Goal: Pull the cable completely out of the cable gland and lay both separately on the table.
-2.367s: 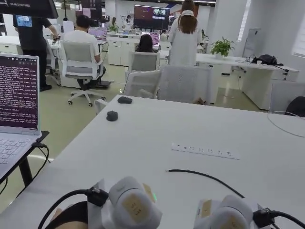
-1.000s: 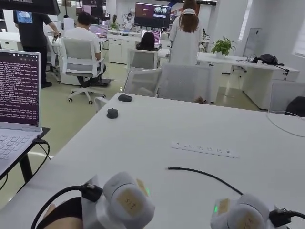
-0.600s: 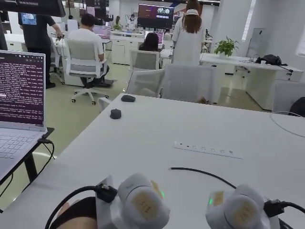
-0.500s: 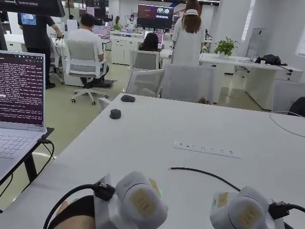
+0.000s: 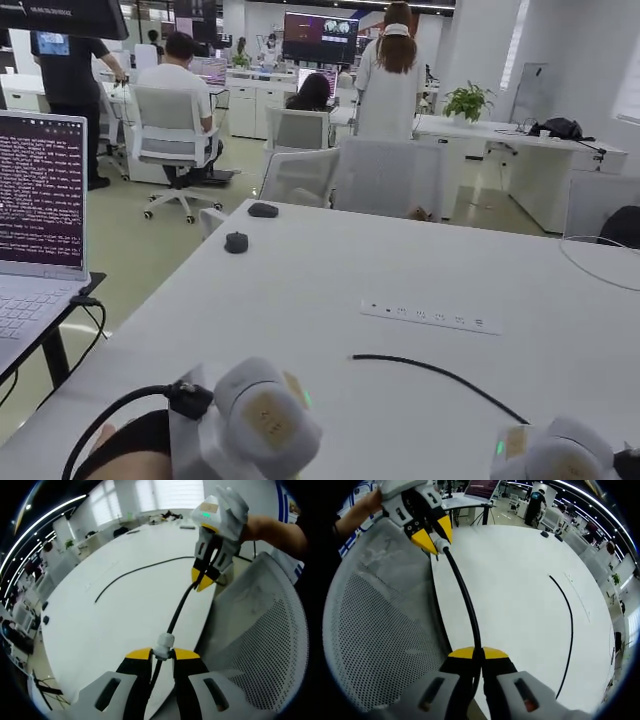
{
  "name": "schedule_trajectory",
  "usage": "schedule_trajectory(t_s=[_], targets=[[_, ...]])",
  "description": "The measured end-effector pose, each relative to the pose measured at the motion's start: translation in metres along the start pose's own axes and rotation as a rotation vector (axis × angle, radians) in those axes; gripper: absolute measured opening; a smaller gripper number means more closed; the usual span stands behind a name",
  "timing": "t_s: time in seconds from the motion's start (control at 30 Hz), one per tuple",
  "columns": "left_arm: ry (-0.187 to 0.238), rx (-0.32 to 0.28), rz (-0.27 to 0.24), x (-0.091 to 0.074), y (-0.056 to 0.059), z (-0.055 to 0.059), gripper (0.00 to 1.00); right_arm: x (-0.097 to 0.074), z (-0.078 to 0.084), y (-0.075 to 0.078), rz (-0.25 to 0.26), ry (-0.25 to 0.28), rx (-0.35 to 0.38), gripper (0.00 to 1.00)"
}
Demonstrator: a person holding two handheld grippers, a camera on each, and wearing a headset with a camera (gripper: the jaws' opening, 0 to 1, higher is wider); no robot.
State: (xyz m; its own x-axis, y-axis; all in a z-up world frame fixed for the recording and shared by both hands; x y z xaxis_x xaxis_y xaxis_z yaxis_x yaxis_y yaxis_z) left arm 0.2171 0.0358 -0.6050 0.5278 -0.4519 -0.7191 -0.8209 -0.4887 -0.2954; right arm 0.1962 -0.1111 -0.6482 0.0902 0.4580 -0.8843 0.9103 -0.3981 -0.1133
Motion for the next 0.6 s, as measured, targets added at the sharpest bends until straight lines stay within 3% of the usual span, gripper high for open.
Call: schedule_trajectory(t_s=[0.13, 0.23, 0.33, 0.37, 0.43, 0.47, 0.53, 0.6], targets=[[-0.004, 0.003, -0.007, 0.0, -0.004, 0.0, 0.16, -0.001, 0.011, 0.006, 0.022, -0.038, 0.015, 0.02], [-0.001, 0.001, -0.01, -0.001, -0.005, -0.002, 0.16, 0.0, 0.011, 0.003, 0.014, -0.046, 0.016, 0.04], [-0.005, 0.008, -0.012, 0.0, -0.005, -0.002, 0.16, 0.003, 0.003, -0.001, 0.012, -0.049, -0.005, 0.13], [-0.008, 0.007, -0.01, 0.0, -0.004, -0.002, 0.16, 0.004, -0.003, -0.004, -0.002, -0.043, -0.014, 0.16], [-0.012, 0.008, -0.009, 0.001, -0.004, -0.001, 0.16, 0.007, -0.015, -0.018, -0.075, -0.028, -0.055, 0.2], [-0.014, 0.007, -0.006, 0.002, -0.003, -0.001, 0.16, 0.007, -0.032, -0.024, -0.094, 0.03, -0.055, 0.21], [-0.016, 0.007, -0.004, 0.002, -0.001, 0.0, 0.16, 0.007, -0.057, -0.034, -0.119, 0.099, -0.078, 0.22], [-0.015, 0.009, -0.005, 0.002, -0.001, 0.0, 0.16, 0.009, -0.07, -0.037, -0.115, 0.102, -0.105, 0.24]])
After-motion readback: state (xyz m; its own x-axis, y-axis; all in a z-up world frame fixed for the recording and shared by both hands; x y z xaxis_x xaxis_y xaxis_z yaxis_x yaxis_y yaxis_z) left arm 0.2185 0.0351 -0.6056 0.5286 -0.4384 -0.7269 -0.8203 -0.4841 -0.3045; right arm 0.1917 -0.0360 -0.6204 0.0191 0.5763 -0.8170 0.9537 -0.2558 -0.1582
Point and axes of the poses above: the centre of the closed fingertips' face, and the gripper's own axes: x roughly forward along the fingers, y roughly to its right, z roughly out of its underside, the point moved 1 cm from there along -x, roughly backward along the fingers, and after that the axes turned 13 degrees about -z, right-handed, at the moved point
